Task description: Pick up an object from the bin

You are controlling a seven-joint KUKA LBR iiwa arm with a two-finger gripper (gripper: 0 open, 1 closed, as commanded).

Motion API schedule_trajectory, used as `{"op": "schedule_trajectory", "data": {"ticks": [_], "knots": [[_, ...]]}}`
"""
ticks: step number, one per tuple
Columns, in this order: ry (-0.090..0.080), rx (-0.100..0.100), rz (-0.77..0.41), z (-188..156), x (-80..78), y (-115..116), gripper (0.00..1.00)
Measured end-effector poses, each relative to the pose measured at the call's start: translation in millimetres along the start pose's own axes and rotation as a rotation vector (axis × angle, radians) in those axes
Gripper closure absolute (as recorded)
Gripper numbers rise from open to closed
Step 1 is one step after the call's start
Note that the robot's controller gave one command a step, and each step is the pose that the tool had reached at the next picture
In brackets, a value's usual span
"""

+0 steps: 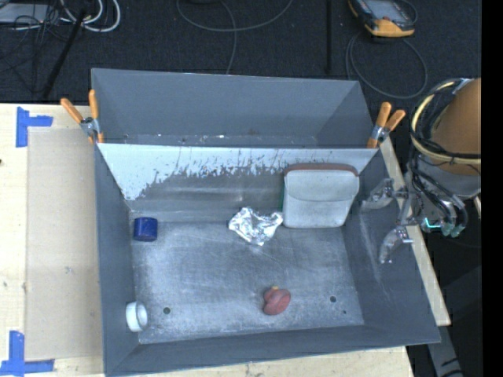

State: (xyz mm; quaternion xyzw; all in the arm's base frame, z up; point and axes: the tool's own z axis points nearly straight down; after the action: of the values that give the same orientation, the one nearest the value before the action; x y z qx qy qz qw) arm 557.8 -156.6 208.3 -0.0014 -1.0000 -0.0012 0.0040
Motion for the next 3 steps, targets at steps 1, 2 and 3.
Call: {"op": "schedule_trajectory", "data": {"ticks": [1,2,3], "knots": [[-0.018,0.004,-0.062,128.6,79.3,70.0,0.00],[-0.017,0.008,-0.376,135.5,61.5,179.7,0.00],[-0.008,0.004,-0.372,108.7,77.5,188.2,0.00]]}}
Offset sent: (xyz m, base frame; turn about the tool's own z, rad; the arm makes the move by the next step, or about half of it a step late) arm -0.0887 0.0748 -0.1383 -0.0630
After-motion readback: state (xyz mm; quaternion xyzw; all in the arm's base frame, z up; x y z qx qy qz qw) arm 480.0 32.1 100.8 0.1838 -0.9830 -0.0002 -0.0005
